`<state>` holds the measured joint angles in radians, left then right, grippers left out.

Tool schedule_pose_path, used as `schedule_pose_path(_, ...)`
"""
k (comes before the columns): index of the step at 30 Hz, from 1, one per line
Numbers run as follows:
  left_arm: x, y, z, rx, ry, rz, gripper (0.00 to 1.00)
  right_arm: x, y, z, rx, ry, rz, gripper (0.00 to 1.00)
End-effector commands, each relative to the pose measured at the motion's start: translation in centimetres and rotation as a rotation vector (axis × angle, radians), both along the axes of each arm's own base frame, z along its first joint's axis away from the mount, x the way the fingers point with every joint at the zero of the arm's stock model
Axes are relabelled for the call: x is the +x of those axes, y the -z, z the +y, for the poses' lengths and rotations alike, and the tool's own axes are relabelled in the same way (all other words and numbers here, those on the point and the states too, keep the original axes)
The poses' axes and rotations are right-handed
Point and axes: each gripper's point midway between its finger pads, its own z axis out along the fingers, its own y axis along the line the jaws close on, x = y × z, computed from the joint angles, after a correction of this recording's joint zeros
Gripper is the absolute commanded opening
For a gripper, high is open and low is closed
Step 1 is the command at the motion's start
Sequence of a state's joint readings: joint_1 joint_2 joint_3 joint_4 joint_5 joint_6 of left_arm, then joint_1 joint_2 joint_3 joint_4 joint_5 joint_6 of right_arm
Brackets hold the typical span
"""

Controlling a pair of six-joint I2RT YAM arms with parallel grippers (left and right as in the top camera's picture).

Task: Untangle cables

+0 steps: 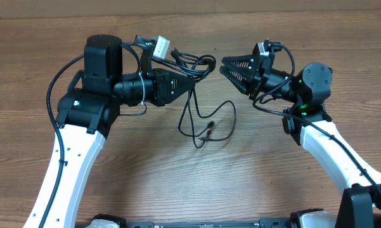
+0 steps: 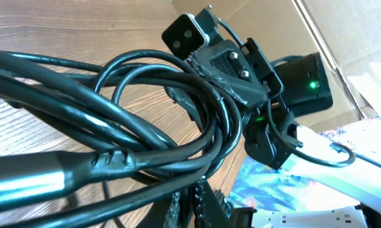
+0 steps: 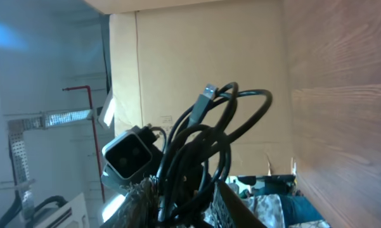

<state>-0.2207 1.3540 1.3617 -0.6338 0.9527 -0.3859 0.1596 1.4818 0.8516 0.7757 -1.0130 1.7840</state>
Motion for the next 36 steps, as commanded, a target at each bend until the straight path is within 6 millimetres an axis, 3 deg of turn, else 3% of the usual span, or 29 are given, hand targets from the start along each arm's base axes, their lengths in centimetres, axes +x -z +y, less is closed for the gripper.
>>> schedule_pose_path(1, -0.9, -1.4, -0.2, -0.039, 0.013, -0.002, 0.04, -0.3, -1.8, 0.1, 0.029, -0.005, -0.013, 0.27)
schedule_pose_path(12, -1.5, -1.4, -1.0, -0.038, 0.041, -0.003, 0.04, -0.7, -2.1, 2.6, 0.054, 0.005, -0.008, 0.3)
schedule_pose_path(36, -1.7, -1.3, -2.2, -0.016, 0.05, -0.027, 0.04, -0.5, -2.2, 2.5, 0.058, 0.02, -0.007, 0.22)
